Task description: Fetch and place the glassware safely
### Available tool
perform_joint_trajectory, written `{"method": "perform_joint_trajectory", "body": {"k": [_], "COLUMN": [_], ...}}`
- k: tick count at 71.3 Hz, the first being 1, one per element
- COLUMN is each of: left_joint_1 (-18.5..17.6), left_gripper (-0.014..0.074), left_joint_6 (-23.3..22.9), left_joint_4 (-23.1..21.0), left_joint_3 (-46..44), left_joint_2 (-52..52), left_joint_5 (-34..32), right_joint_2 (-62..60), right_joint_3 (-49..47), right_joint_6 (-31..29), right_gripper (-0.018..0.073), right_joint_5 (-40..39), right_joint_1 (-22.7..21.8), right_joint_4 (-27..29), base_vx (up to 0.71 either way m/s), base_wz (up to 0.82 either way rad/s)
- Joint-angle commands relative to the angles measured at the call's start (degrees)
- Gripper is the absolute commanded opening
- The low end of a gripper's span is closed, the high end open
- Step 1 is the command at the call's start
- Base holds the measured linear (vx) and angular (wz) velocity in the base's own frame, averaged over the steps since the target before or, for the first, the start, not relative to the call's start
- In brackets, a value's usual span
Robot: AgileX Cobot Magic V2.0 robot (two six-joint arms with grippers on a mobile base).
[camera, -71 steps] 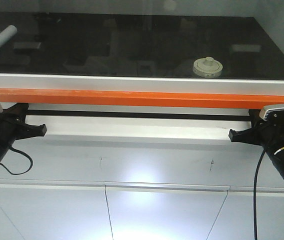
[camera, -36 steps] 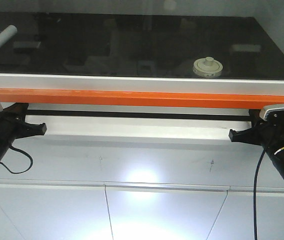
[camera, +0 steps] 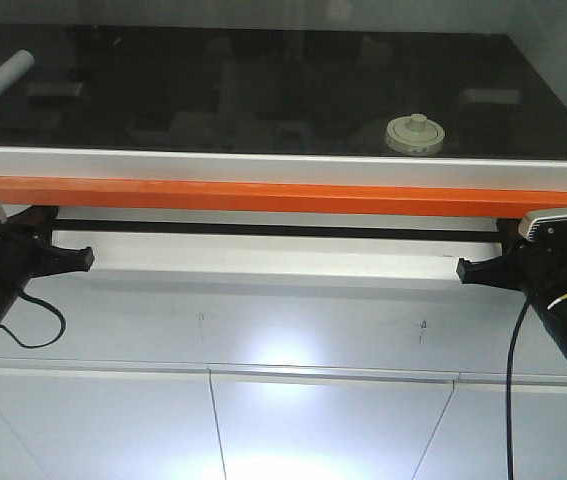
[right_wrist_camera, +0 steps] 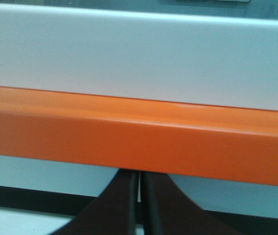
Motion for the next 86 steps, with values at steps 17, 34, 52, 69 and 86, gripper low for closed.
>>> {"method": "perform_joint_trajectory", "body": {"k": [17, 34, 52, 69, 86], "left_joint_1": [0.03, 0.03, 0.03, 0.03, 0.03], "left_gripper": [-0.0007, -0.0007, -0.0007, -0.0007, -0.0007], "left_joint_6": [-0.12, -0.12, -0.12, -0.12, -0.29], "left_joint_4": [-0.05, -0.05, -0.05, -0.05, 0.00], "left_joint_3": [-1.34, -1.34, -1.34, -1.34, -3.60], "left_joint_2": [-5.96, -7.73, -9.84, -12.70, -14.69], "left_joint_5": [-10.62, -10.10, -9.81, -8.25, -6.06], "right_joint_2": [-2.73, -4.59, -8.81, -11.24, -13.04], "right_joint_3": [-1.58, -1.58, -1.58, -2.60, -6.83], "right_joint_6": [0.64, 0.57, 0.41, 0.48, 0.48], "right_gripper": [-0.0001, -0.0001, -0.0001, -0.0001, -0.0001], "right_joint_5": [-13.15, -13.29, -10.45, -8.53, -4.12], "right_joint_1": [-0.35, -0.35, -0.35, -0.35, -0.35], "right_joint_4": [0.03, -0.06, -0.06, -0.06, -1.96], "base_vx": [0.00, 0.00, 0.00, 0.00, 0.00], "base_wz": [0.00, 0.00, 0.00, 0.00, 0.00]}}
